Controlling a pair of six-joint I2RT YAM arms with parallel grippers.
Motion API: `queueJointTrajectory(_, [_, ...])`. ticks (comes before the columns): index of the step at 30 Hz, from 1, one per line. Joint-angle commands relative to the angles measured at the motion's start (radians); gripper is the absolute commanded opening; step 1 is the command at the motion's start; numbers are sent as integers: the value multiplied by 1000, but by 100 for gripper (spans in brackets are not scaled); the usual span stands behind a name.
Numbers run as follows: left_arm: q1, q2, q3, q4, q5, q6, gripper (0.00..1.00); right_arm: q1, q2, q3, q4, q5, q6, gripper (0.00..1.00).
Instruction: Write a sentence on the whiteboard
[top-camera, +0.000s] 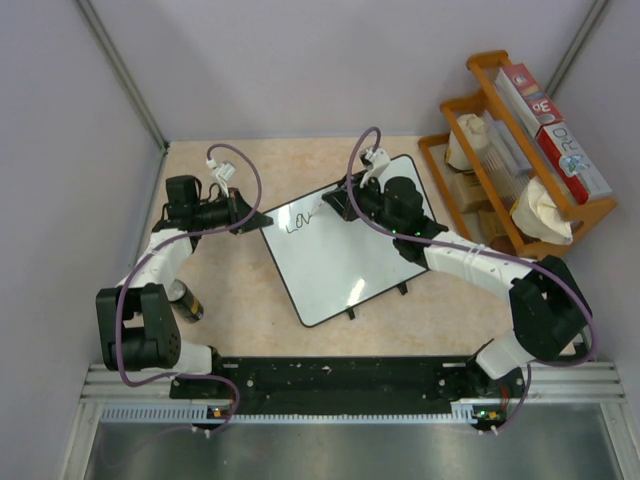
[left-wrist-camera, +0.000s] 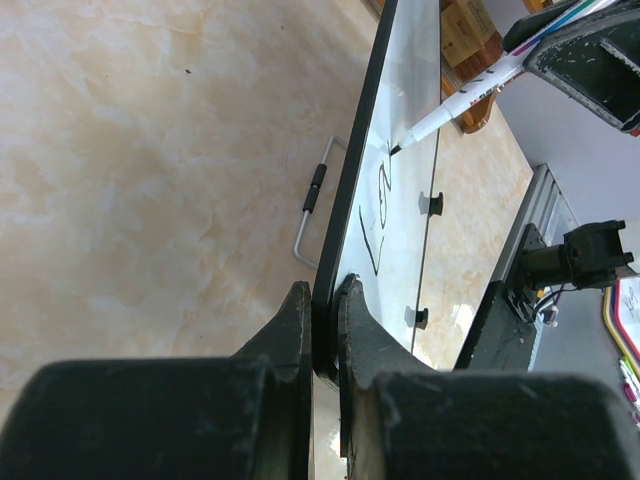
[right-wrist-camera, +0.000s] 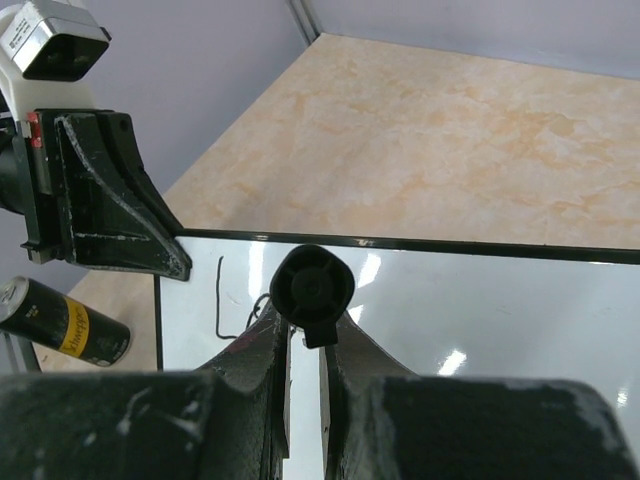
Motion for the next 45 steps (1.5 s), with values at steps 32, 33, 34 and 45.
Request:
queueJointTrajectory(32, [-43, 3, -1, -15, -162, 164, 0, -39, 32, 55, -35, -61, 9, 0])
queueJointTrajectory(33, [-42, 3, -1, -16, -162, 164, 0, -39, 32, 52, -43, -62, 9, 0])
queueJointTrajectory(34, [-43, 2, -1, -15, -162, 165, 0, -39, 31, 49, -43, -62, 7, 0])
queueJointTrajectory(45, [-43, 2, 1, -18, -165, 164, 0, -39, 19, 6, -70, -62, -5, 0])
